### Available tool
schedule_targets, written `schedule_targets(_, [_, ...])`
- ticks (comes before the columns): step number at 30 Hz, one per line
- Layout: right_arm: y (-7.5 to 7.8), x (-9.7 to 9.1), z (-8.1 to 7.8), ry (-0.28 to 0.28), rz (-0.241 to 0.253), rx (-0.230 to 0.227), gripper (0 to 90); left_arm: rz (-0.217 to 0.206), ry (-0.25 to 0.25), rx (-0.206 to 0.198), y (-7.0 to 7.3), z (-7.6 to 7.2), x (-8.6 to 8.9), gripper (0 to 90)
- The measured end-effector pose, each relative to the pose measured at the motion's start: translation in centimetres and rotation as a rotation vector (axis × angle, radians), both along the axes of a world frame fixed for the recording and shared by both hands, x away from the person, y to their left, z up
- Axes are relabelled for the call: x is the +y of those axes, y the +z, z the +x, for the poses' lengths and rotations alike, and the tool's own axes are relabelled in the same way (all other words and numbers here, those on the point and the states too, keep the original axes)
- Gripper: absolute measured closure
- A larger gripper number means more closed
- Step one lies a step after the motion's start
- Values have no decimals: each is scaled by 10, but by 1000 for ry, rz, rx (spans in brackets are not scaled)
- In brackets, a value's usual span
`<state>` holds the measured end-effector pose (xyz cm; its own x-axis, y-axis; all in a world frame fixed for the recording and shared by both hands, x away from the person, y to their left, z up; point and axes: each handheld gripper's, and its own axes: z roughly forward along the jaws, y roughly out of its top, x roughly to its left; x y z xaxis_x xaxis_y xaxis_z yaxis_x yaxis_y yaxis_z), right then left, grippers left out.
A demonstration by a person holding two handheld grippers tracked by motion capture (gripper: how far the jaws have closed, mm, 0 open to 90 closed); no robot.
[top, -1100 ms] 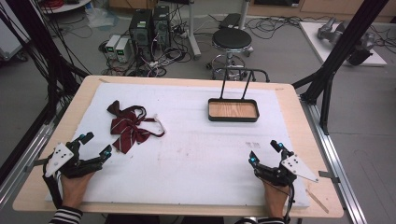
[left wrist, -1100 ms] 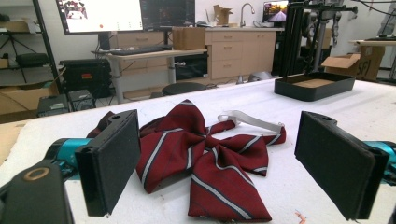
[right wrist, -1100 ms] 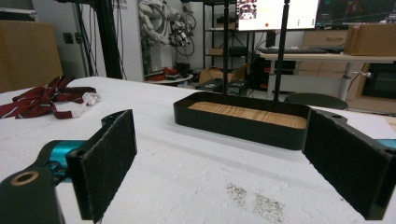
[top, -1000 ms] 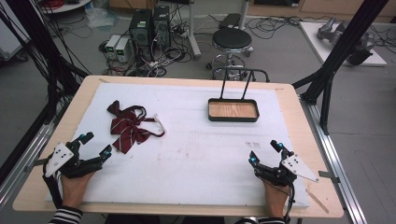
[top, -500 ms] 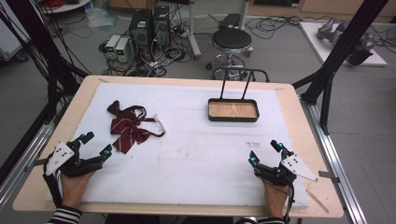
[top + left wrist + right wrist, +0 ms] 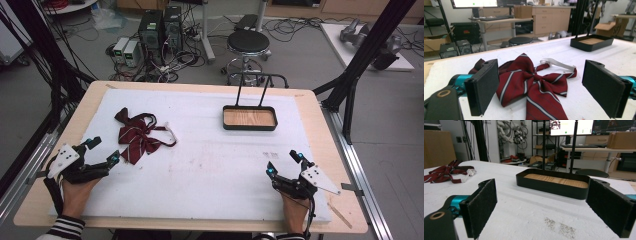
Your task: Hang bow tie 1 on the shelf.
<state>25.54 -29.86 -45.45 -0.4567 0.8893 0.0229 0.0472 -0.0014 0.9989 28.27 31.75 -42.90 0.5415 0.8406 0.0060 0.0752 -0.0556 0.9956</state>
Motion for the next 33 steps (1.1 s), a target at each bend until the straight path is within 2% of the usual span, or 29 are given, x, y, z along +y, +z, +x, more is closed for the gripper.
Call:
schedule_targets(2, [0,0,0,2,3,2,93,18,-14,16,8,4,0,148])
schedule_targets(4, [0,0,0,1,1,1,93,66,-27,32,18,10,-2,148])
schedule_targets(5, [0,0,0,1,1,1,93,66,-27,32,18,10,-2,148])
schedule_targets(8, [0,0,0,0,1,1,93,109,-45,56,26,17,-3,149])
schedule_targets(9, [0,0,0,0,0,1,93,135,-55,68,30,22,-5,149])
schedule_targets(11, [0,0,0,0,1,3,92,146,-57,76,32,24,-7,149])
schedule_targets(14, [0,0,0,0,2,3,93,172,-77,116,37,32,-11,149])
schedule_targets(15, [0,0,0,0,2,4,92,198,-90,133,41,36,-13,149])
schedule_targets(16, [0,0,0,0,1,3,93,198,-90,133,41,36,-13,149])
schedule_targets(18, [0,0,0,0,0,3,93,230,-100,156,43,42,-15,149])
schedule_targets(19, [0,0,0,0,1,2,93,256,-111,182,44,47,-17,149])
schedule_targets(20, [0,0,0,0,1,2,93,256,-111,182,44,47,-17,149])
schedule_targets(21, [0,0,0,1,3,6,92,292,-115,207,45,52,-18,149])
schedule_targets(25, [0,0,0,2,-1,6,93,326,-128,237,45,59,-18,151])
schedule_targets(27, [0,0,0,1,0,7,93,355,-139,277,43,68,-18,152])
schedule_targets(28, [0,0,0,1,0,7,93,355,-139,277,43,68,-18,152])
schedule_targets(29, [0,0,1,2,-2,4,93,377,-146,302,41,72,-17,152])
schedule_targets(30, [0,0,1,2,-2,4,93,377,-146,302,41,72,-17,153])
schedule_targets(33, [0,1,0,2,-2,6,93,407,-157,345,38,81,-19,157])
